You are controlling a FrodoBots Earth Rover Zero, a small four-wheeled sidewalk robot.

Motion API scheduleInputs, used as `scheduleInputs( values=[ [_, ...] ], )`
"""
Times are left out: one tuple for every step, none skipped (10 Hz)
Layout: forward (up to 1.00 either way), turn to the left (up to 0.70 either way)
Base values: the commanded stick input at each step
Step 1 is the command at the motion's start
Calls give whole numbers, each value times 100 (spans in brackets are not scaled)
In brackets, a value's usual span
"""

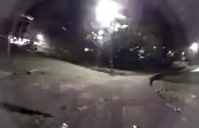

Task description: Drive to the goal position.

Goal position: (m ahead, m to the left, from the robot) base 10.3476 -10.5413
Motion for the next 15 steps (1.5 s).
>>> scheduleInputs(
  values=[
    [45,-27],
    [45,-27],
    [45,-27],
    [45,-27],
    [45,-27],
    [45,-27],
    [45,-27],
    [45,-27],
    [45,-27],
    [45,-27],
    [45,-27],
    [45,-27],
    [45,-27],
    [45,-27],
    [45,-27]
  ],
)
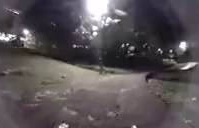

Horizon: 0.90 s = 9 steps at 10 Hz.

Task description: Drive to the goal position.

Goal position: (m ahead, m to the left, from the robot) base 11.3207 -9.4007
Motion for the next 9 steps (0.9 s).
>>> scheduleInputs(
  values=[
    [45,-27],
    [45,-27],
    [45,-27],
    [45,-27],
    [45,-27],
    [45,-27],
    [45,-27],
    [45,-27],
    [45,-27]
  ],
)
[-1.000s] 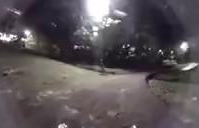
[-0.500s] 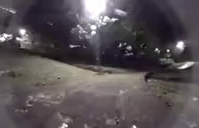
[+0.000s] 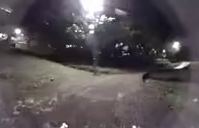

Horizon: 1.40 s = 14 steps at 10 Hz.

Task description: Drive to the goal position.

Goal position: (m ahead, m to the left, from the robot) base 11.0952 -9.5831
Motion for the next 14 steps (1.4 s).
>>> scheduleInputs(
  values=[
    [45,-27],
    [45,-27],
    [45,-27],
    [45,-27],
    [45,-27],
    [45,-27],
    [45,-27],
    [45,-27],
    [45,-27],
    [45,-27],
    [45,-27],
    [45,-27],
    [45,-27],
    [45,-27]
  ],
)
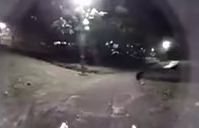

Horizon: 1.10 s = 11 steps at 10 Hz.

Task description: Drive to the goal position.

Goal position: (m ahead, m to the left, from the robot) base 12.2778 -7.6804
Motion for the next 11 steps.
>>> scheduleInputs(
  values=[
    [45,-27],
    [45,-27],
    [45,-27],
    [45,-27],
    [45,-27],
    [45,-5],
    [45,-1],
    [45,0],
    [45,0],
    [45,-12],
    [45,-23]
  ],
)
